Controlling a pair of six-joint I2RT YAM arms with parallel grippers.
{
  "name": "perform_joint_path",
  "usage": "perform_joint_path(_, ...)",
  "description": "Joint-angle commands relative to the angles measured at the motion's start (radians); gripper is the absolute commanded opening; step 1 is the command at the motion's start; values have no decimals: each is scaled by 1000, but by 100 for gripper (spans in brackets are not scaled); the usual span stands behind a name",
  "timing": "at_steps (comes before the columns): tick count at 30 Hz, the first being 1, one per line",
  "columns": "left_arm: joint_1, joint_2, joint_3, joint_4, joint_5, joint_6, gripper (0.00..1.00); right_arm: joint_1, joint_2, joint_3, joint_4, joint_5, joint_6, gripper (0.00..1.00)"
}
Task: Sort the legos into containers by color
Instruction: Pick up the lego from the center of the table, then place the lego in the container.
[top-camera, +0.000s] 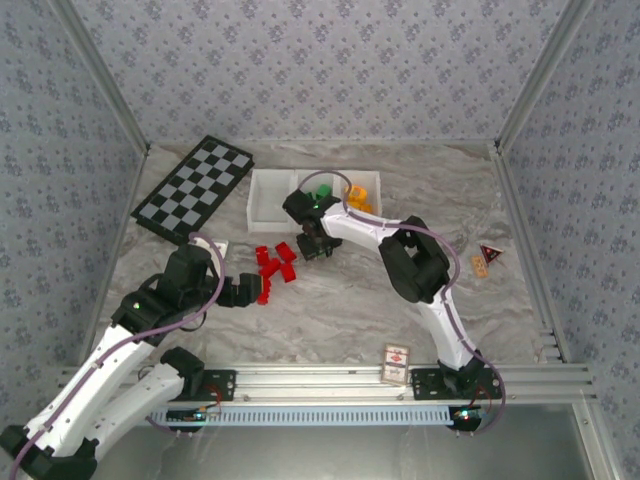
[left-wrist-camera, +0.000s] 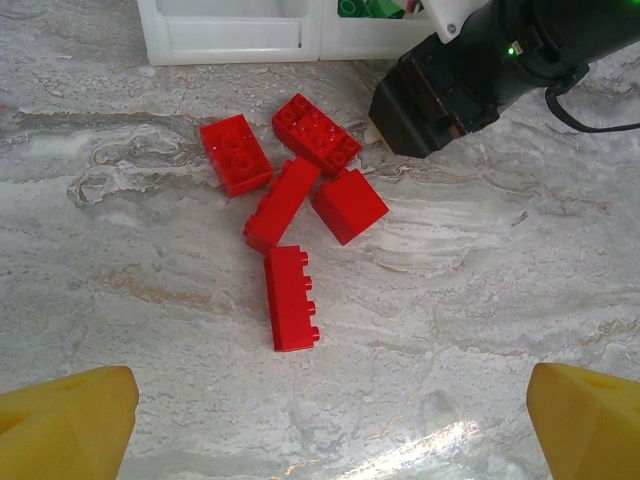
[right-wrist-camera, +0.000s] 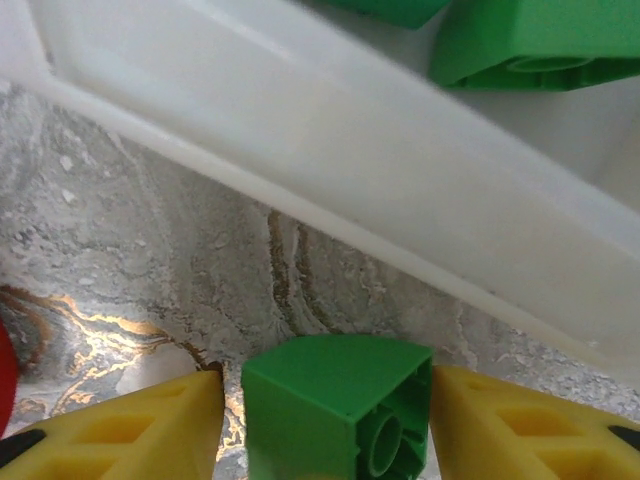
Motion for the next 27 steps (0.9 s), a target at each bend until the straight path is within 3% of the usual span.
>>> perform_joint_path(1, -6, -2, -2, 4, 21, -2, 100, 11, 28, 33, -62, 33, -18, 48)
perform_joint_path(10, -6, -2, -2, 3, 19, -2, 100, 17, 7, 34, -77, 41, -23, 35)
perform_joint_path(19, -6, -5, 0, 1, 17, -2, 100, 7, -96, 74, -78, 12, -30, 34)
perform_joint_path(27, -6, -7, 0, 2, 16, -2, 100, -62, -54, 288, -135, -23, -78, 35)
